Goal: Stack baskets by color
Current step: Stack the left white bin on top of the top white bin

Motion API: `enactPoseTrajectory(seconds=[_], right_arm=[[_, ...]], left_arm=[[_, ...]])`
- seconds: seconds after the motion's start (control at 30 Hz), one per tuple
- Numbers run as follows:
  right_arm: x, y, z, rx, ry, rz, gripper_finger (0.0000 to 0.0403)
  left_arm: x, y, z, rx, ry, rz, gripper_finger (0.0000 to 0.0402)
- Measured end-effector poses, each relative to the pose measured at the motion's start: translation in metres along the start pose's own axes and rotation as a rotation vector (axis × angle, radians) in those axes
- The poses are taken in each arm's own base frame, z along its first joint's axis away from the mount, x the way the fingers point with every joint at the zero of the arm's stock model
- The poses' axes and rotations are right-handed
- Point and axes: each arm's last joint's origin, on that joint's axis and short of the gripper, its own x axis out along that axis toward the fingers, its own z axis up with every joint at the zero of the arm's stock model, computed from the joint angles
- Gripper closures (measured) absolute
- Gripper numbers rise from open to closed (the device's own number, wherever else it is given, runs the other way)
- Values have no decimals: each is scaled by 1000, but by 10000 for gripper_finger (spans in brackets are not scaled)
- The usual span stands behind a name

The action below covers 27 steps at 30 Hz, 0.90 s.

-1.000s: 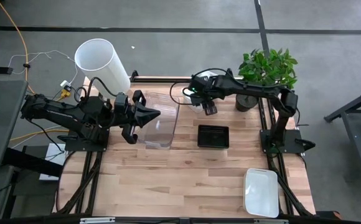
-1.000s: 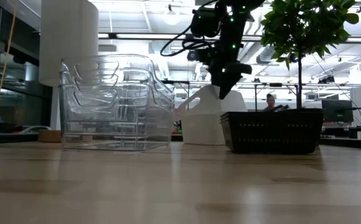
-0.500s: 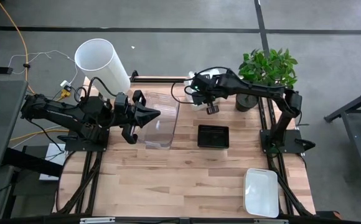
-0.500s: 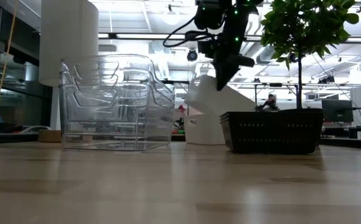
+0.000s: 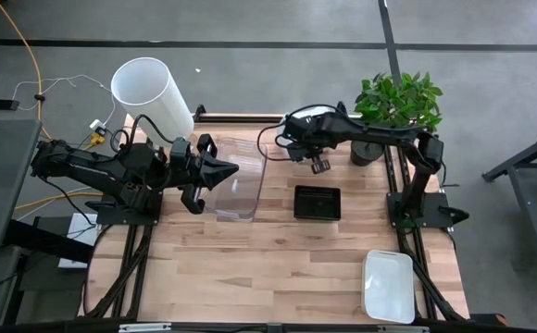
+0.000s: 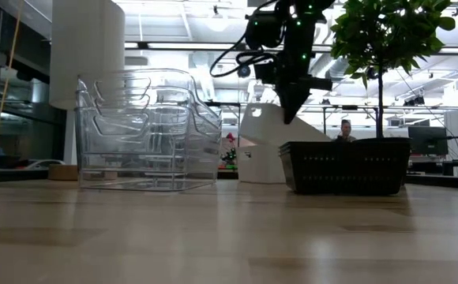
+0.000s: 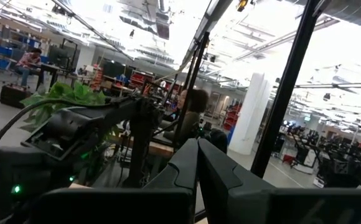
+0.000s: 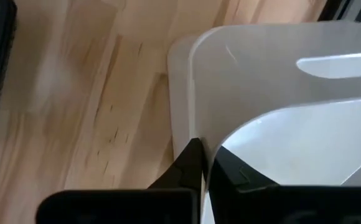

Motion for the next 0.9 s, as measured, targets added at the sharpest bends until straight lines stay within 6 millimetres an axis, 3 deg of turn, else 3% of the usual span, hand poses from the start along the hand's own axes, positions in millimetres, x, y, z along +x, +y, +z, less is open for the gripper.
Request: enactPoseTrajectory(seconds=[0.6,0.73,0.9], right_arm=[[15,4,2,-35,71,43,398],[14,6,0,16,92,54,358],[9,8,1,48,93,25,272]], left_arm=[[0,0,0,-2,1,-7,401],[0,0,0,-1,1,-7,401],[0,0,0,0,1,-7,401]])
